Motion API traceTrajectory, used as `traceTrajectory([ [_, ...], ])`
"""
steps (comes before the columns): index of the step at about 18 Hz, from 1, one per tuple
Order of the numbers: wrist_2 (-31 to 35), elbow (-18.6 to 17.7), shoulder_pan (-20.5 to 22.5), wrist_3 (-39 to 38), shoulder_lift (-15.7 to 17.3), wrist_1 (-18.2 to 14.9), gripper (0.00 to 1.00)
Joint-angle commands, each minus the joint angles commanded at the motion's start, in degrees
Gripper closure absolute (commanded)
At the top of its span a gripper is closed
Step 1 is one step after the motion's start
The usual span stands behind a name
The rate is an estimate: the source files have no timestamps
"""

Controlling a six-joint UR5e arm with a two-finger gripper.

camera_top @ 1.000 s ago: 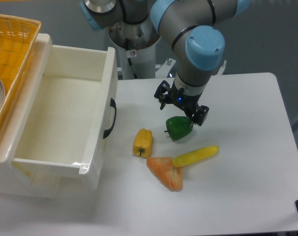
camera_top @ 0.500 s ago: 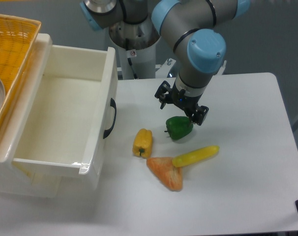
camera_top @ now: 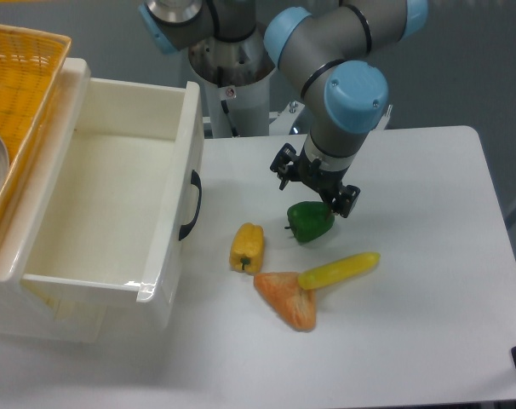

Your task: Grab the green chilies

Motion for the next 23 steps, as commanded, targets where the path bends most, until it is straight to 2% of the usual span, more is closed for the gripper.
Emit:
traceTrajectory([
  [2,1.85,-0.88,-0.09,3.26,-0.26,0.18,0.0],
  [8,2.3,-1.23,-0.44,6.34,-1.32,1.32,0.0],
  [10,2.3,-1.94,-0.35,9.32,-2.37,3.94,0.0],
  [12,2.21,-2.38,-0.61,10.65,-4.21,8.33,0.0],
  [13,2.3,-2.38,-0.96,10.83,-5.0,9.22,0.0],
  [16,2.38,-2.47,-1.06,13.54,-6.07,9.76,0.0],
  [23,3.53,-4.66,-0.18,14.34,-6.07,9.76,0.0],
])
